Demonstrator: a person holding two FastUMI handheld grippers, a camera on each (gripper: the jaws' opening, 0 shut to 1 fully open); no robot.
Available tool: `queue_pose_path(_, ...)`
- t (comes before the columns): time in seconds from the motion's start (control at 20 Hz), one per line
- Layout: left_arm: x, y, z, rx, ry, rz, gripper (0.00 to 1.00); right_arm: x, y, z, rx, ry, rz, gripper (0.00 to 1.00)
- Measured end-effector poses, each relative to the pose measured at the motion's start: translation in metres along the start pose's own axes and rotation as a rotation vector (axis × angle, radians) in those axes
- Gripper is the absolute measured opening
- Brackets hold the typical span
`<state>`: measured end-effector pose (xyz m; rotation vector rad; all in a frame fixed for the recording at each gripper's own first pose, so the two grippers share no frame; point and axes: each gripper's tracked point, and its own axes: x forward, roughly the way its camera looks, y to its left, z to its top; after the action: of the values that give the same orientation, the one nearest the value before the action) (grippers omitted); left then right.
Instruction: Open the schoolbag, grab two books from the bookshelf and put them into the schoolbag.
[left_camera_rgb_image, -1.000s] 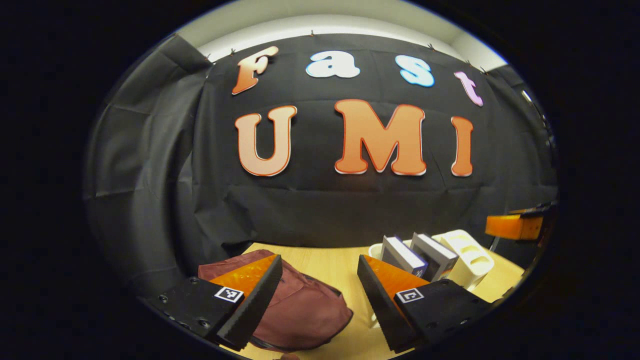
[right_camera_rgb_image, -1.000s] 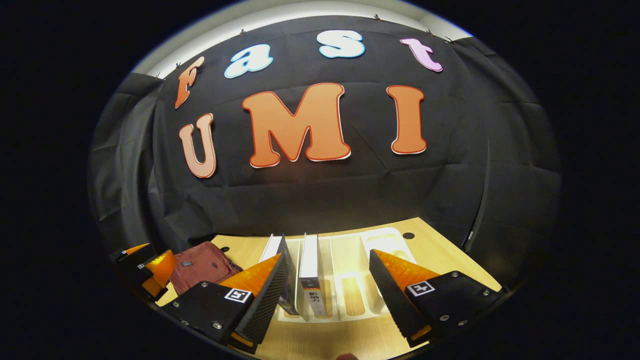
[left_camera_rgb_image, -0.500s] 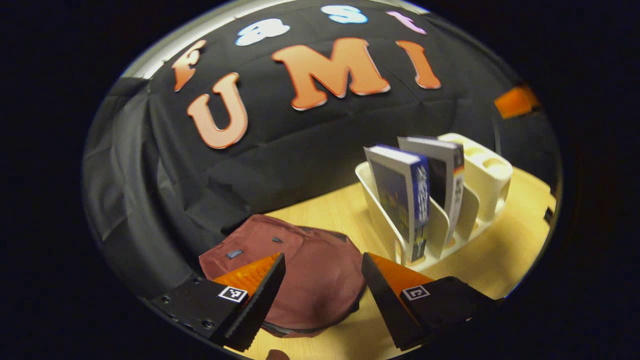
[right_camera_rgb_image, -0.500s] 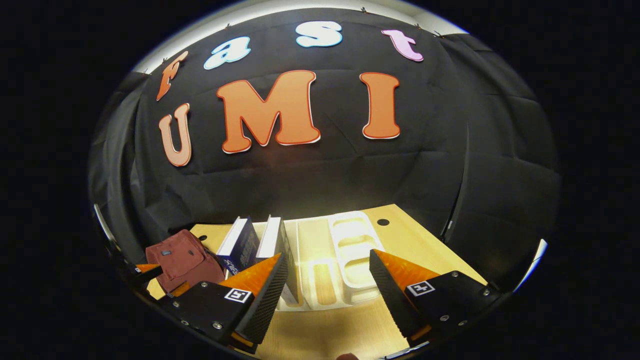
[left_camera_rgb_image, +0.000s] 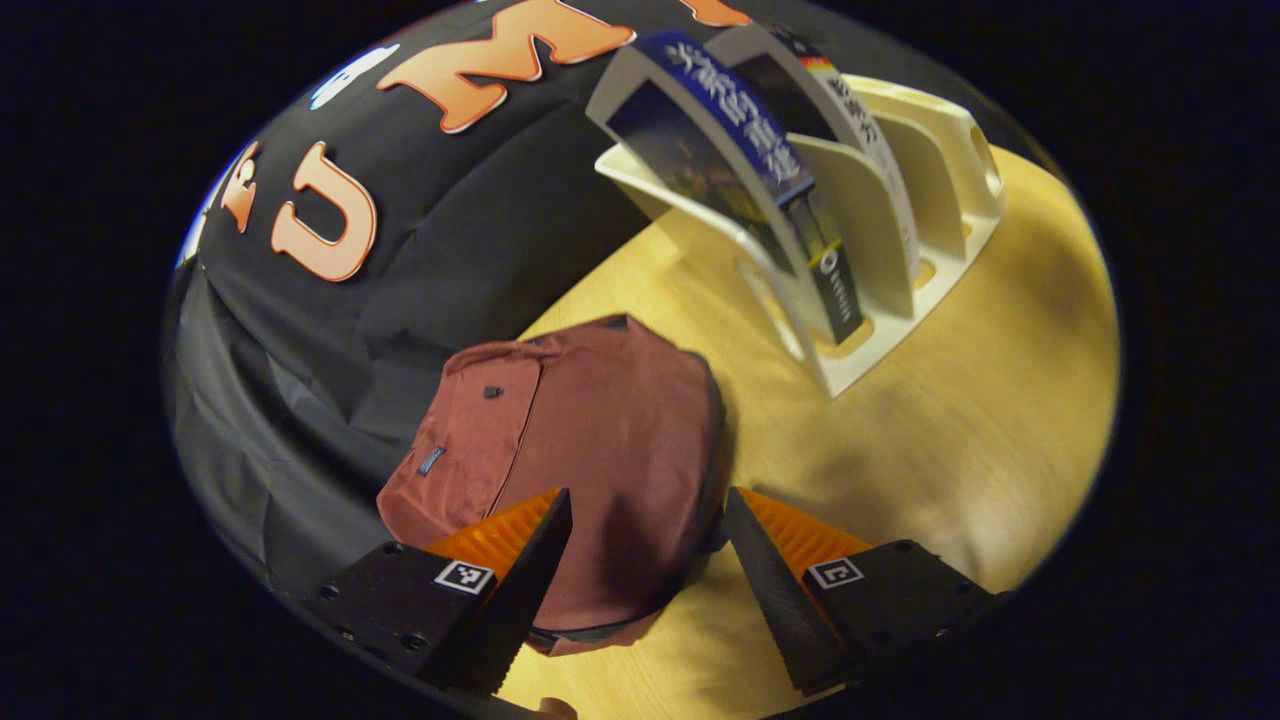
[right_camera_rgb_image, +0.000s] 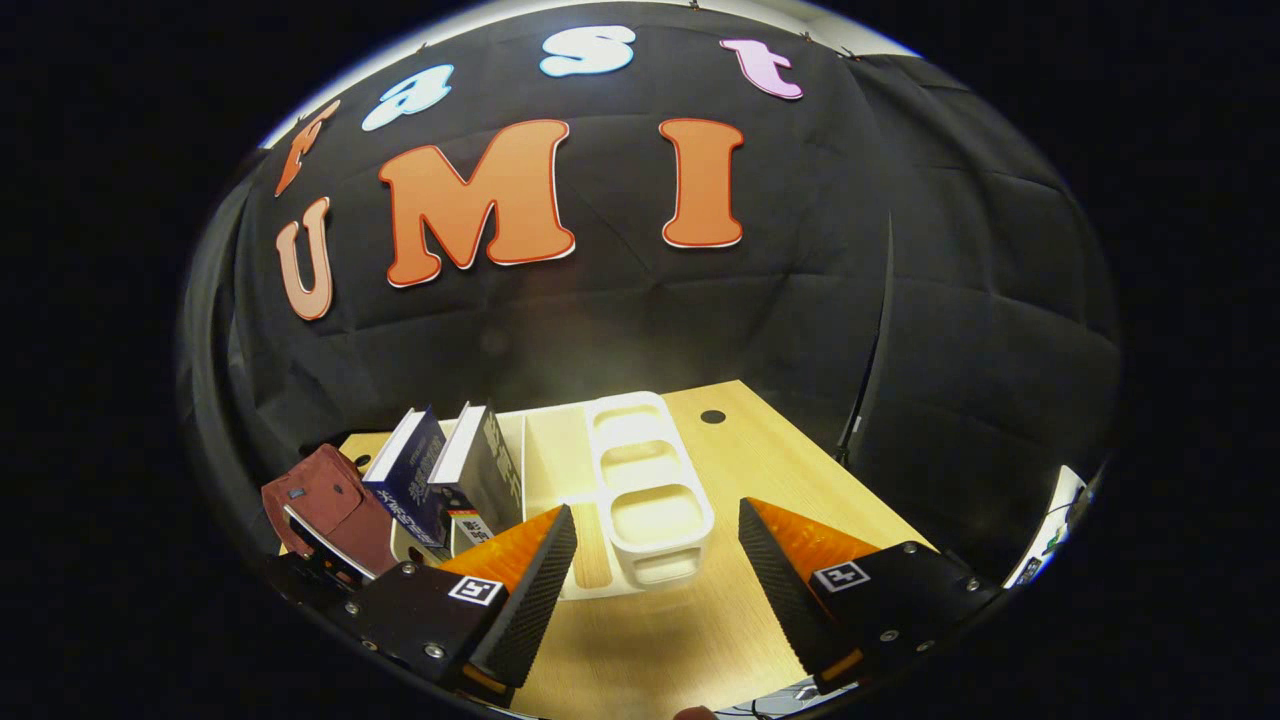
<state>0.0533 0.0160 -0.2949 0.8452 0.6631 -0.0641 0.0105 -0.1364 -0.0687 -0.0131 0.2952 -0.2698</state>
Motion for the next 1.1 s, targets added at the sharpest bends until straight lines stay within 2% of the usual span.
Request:
queue_pose_path(0.25,0.003,0.004,-0.011,0.007,0.055,0.028,0.98,0.005,0.003,-0.007,0.011,0.027,0.015,0.97)
queue_pose_path(0.4,0.009,-0.003,-0.013,0.008,0.082,0.013,0.98,0.008,0.009,-0.009,0.011,0.039,0.032,0.97)
queue_pose_path(0.45,0.009,-0.005,-0.019,0.003,0.093,-0.006,0.93,0.008,0.010,-0.008,0.010,0.038,0.037,0.97)
queue_pose_path(0.5,0.009,-0.010,-0.018,-0.011,0.102,-0.029,0.96,0.008,0.012,-0.007,0.007,0.037,0.041,0.97)
queue_pose_path(0.6,0.006,-0.014,-0.011,-0.034,0.097,-0.056,0.64,0.008,0.012,-0.005,0.004,0.031,0.046,0.97)
queue_pose_path(0.75,0.006,-0.010,-0.015,-0.018,0.130,-0.067,0.15,0.008,0.012,-0.004,0.006,0.028,0.053,0.97)
queue_pose_path(0.8,0.005,-0.009,-0.014,-0.019,0.127,-0.080,0.05,0.009,0.012,-0.005,0.009,0.031,0.055,0.97)
queue_pose_path(0.85,0.005,-0.010,-0.014,-0.037,0.139,-0.104,0.01,0.009,0.012,-0.006,0.014,0.035,0.059,0.97)
queue_pose_path(1.1,-0.001,-0.009,-0.009,-0.148,0.189,-0.305,0.01,0.013,0.022,-0.007,0.075,0.049,0.104,0.97)
